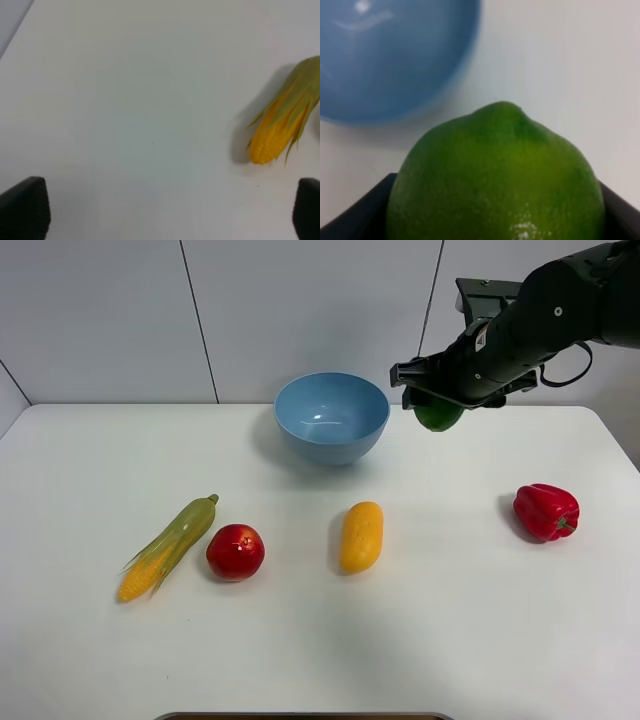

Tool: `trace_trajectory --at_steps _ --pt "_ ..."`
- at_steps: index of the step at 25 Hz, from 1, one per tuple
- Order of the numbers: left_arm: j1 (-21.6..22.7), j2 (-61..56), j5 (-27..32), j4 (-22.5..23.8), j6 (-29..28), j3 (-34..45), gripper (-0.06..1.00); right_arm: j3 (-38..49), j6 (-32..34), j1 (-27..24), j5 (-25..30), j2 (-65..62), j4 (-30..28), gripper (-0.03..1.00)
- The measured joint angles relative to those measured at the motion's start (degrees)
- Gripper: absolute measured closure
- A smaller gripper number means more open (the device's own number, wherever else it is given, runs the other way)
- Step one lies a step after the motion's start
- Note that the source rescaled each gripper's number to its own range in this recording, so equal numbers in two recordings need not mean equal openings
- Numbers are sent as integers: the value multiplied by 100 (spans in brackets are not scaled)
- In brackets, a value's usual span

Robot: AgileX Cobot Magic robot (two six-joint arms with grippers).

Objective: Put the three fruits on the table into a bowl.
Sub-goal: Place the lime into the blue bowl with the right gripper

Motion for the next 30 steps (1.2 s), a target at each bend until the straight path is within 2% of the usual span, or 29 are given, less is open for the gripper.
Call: trace_trajectory --at_steps 5,8,24,30 --pt "0 0 0 0 0 0 -6 -37 0 43 -897 50 -107 77" --pt "0 0 0 0 0 0 -6 -355 0 48 -1087 245 -230 77" --pt "0 0 0 0 0 0 -6 -2558 -151 310 -1087 2353 -382 77" --pt "0 0 0 0 0 0 -6 -3020 -151 350 -1143 3073 -387 77"
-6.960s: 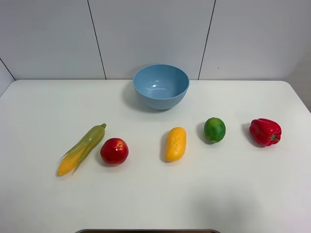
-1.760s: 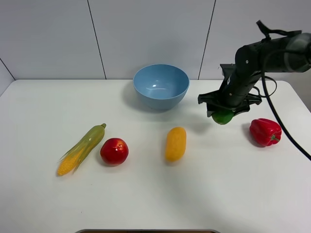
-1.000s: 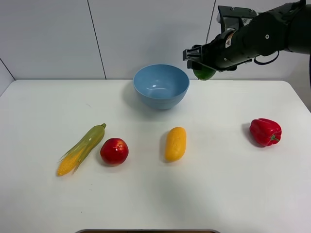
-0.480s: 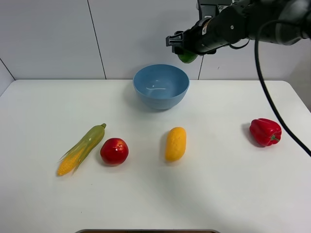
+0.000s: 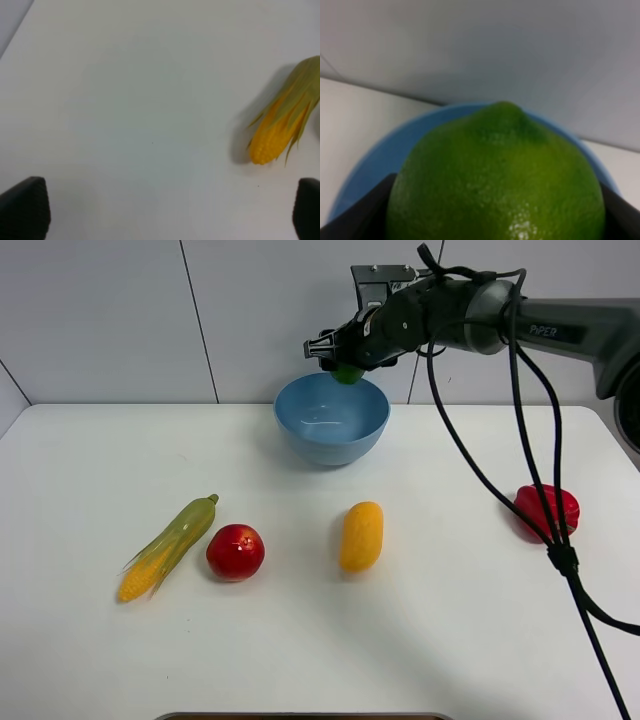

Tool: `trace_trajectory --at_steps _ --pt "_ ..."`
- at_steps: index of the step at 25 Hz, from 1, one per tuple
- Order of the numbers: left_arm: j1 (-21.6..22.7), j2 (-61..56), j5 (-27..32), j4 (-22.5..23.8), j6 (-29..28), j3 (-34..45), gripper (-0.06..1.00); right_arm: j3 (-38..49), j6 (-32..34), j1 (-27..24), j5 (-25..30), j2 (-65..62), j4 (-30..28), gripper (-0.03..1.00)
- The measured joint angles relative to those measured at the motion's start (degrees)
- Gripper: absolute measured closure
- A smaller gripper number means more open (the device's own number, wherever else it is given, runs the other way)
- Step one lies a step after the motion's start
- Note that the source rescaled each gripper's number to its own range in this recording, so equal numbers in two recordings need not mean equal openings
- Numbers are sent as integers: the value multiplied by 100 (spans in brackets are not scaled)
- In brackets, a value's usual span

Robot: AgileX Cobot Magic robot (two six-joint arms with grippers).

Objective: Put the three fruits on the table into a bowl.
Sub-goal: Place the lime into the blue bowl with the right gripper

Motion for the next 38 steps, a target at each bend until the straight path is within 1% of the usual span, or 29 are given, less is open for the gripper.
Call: trace_trajectory --at_steps 16,26,33,34,35,38 --pt "0 0 0 0 6 0 -6 -24 0 23 -450 946 0 77" --pt "0 0 0 0 0 0 -6 -24 0 23 -649 1081 -1 77" --pt "0 0 0 0 0 0 -6 -24 0 23 -709 1081 -122 77" --pt "0 0 0 0 0 0 -6 -24 0 29 -723 1081 -134 76" --pt "0 0 0 0 0 0 -6 -24 0 29 -751 1081 -148 72" --pt "0 0 0 0 0 0 -6 -24 -6 60 -929 1081 -172 50"
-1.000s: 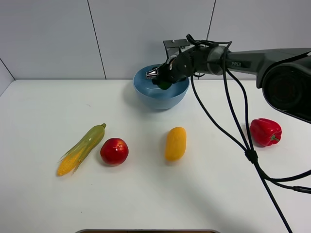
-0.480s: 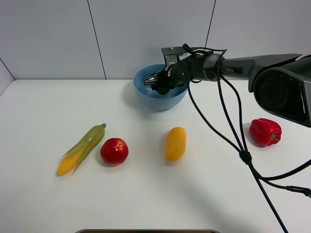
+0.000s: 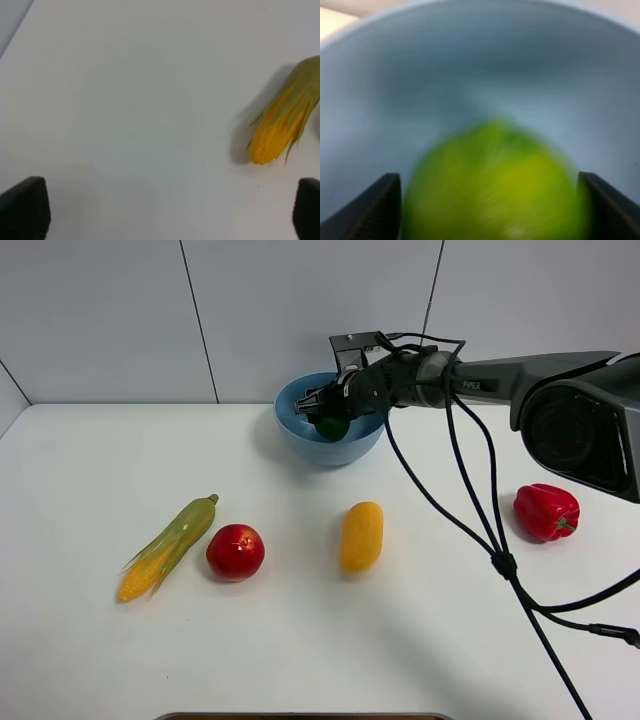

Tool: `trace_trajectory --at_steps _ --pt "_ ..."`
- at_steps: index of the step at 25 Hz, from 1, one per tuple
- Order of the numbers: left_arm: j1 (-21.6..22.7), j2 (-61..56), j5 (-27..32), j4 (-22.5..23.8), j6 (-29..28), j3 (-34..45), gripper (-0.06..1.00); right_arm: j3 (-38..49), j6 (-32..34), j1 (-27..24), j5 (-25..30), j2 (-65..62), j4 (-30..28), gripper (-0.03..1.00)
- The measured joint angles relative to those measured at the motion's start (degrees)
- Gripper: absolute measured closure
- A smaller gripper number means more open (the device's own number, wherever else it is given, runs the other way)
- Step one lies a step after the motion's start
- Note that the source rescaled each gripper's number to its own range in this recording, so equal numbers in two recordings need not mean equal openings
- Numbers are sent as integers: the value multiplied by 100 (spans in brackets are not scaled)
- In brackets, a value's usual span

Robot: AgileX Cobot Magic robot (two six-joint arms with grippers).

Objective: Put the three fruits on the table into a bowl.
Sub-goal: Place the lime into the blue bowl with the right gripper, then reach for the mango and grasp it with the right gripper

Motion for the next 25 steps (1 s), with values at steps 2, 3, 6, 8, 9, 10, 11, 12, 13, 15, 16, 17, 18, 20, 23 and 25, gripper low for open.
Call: trace_trajectory --at_steps 2,3,6,8,9,10,11,12,13,15,16,17,18,20,23,25 --pt "0 0 0 0 0 0 -6 -17 0 11 -107 0 0 38" --pt "0 0 0 0 0 0 -6 -17 0 18 -126 0 0 35" --pt "0 0 0 0 0 0 -6 -17 0 42 -123 0 -20 20" --pt "0 0 0 0 0 0 -6 -17 0 64 -97 0 -20 13" --pt "0 0 0 0 0 0 -6 -17 0 68 -52 -32 -20 10" --pt "0 0 0 0 0 0 -6 -17 0 79 10 -57 -27 9" --pt "0 0 0 0 0 0 -6 -17 0 94 101 -112 -31 7" --pt "0 0 0 0 0 0 -6 -17 0 108 214 -185 -50 7" --pt "0 0 0 0 0 0 -6 -17 0 121 302 -265 -82 6" --pt "0 0 0 0 0 0 -6 -17 0 122 527 -498 -103 7" --pt "0 0 0 0 0 0 -6 -17 5 122 647 -647 -127 7" --pt "0 0 0 0 0 0 -6 -17 5 122 747 -776 -127 7" --pt "0 0 0 0 0 0 -6 -17 5 122 880 -943 -127 7" --pt "0 0 0 0 0 0 -6 -17 38 122 1221 -1265 -127 7" --pt "0 0 0 0 0 0 -6 -17 346 122 2030 -1720 -127 7" --pt "0 0 0 0 0 0 -6 -17 615 128 2526 -1998 -127 7"
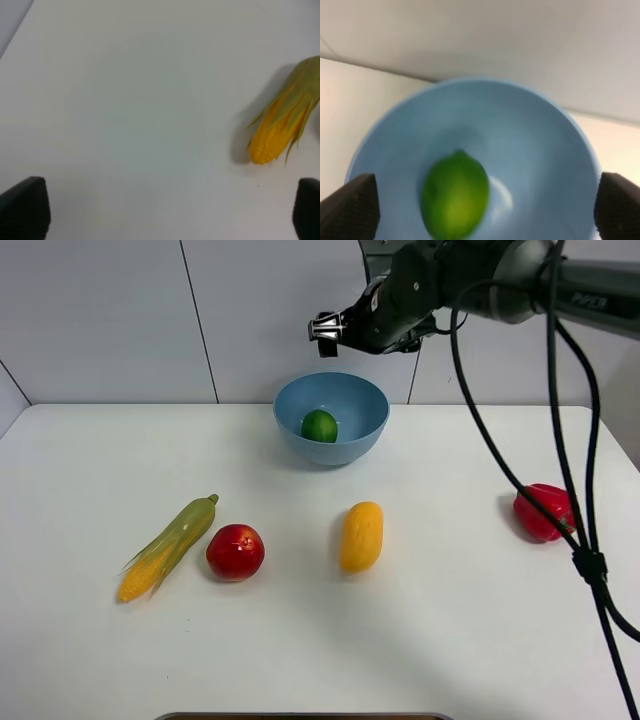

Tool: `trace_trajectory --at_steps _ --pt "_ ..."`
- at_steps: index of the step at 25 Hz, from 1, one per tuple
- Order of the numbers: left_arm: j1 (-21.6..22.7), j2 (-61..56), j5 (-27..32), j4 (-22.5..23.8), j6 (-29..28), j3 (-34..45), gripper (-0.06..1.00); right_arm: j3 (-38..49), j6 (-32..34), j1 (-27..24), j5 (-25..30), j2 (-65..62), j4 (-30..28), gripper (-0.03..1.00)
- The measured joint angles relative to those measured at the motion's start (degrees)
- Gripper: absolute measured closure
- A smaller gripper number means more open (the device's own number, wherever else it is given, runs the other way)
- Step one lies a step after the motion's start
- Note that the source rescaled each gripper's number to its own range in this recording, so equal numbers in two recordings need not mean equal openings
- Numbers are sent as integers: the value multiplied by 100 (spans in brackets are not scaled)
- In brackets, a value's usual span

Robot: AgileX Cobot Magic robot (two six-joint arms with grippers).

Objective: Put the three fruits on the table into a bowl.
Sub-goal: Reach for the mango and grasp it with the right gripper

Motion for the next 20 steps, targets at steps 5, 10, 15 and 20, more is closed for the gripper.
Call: trace_trajectory --at_steps 5,10,15,20 --pt "0 0 0 0 0 0 -6 0 254 176 995 -578 5 7" --pt "0 0 0 0 0 0 -6 0 347 542 1662 -888 77 7" --pt "0 0 0 0 0 0 -6 0 650 803 2314 -1116 110 7" --pt "0 0 0 0 0 0 -6 0 851 963 2669 -1406 131 7"
